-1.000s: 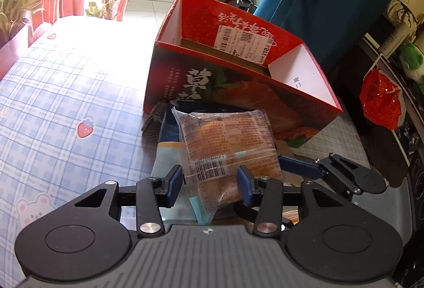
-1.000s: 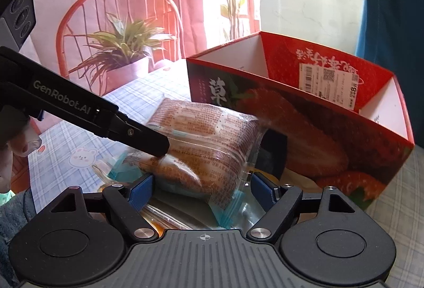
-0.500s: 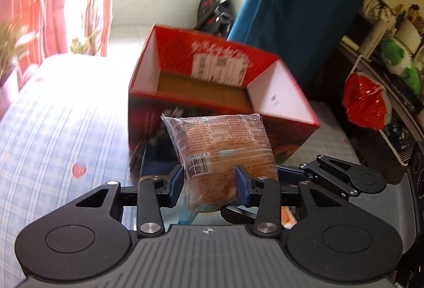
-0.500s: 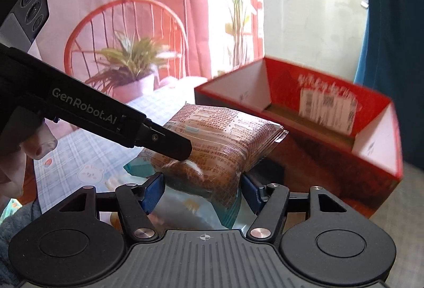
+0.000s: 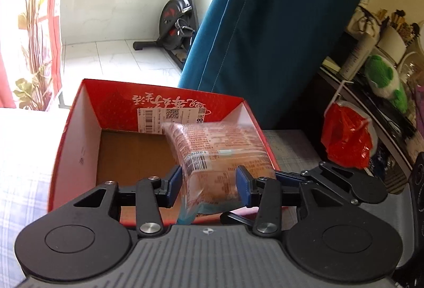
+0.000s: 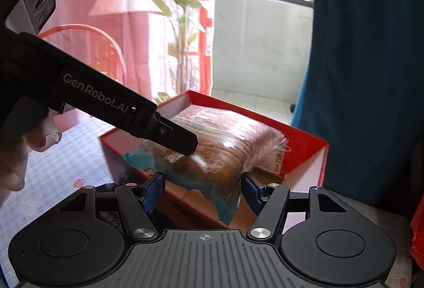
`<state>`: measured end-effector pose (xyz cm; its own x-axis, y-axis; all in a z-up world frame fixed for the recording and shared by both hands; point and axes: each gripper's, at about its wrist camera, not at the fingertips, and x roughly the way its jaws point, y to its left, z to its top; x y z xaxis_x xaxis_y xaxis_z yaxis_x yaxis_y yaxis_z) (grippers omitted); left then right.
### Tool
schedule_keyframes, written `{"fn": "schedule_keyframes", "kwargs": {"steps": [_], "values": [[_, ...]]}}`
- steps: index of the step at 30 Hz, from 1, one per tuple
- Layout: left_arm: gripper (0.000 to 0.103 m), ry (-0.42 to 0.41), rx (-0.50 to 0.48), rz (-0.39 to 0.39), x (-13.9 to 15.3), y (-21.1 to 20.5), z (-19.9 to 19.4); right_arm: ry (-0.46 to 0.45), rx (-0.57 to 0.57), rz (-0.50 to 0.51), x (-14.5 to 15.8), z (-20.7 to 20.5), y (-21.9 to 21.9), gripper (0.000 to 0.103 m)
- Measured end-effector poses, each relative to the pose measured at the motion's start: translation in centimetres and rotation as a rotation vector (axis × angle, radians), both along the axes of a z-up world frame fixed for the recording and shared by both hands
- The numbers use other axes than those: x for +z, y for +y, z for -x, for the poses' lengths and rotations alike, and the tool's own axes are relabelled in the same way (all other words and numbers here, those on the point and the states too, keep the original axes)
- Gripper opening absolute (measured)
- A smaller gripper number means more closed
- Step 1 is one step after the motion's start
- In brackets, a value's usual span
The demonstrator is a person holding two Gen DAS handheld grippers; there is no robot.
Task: Organize soft objects
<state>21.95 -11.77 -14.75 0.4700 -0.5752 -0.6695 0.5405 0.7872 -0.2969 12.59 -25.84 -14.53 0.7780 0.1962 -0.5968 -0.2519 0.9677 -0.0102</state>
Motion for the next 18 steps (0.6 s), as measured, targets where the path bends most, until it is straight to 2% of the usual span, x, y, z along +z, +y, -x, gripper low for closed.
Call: {"fn": "schedule_keyframes", "kwargs": {"steps": [3, 8, 14, 18], "values": [[0.046, 0.033, 0.008, 0.013, -0.9, -1.4, -1.6, 0.032, -0.039, -0.049, -0.6, -2.2, -2.0, 0.059], [0.046, 0.083, 0.015, -0.014, -3.0, -3.1, -3.0, 0.073, -0.065, -0.035, -2.4, -3.8, -3.5, 0.059], [0.047, 0.094, 0.019, -0.04, -4.5, -3.9, -3.1, 0.103, -0.09, -0.044, -4.3, -3.8, -3.8, 0.06], [0.053, 0.089, -0.014, -0.054, -4.8, -3.4, -2.7, 0.09, -0.114, -0.028, -4.5, -3.2, -3.6, 0.061]]}}
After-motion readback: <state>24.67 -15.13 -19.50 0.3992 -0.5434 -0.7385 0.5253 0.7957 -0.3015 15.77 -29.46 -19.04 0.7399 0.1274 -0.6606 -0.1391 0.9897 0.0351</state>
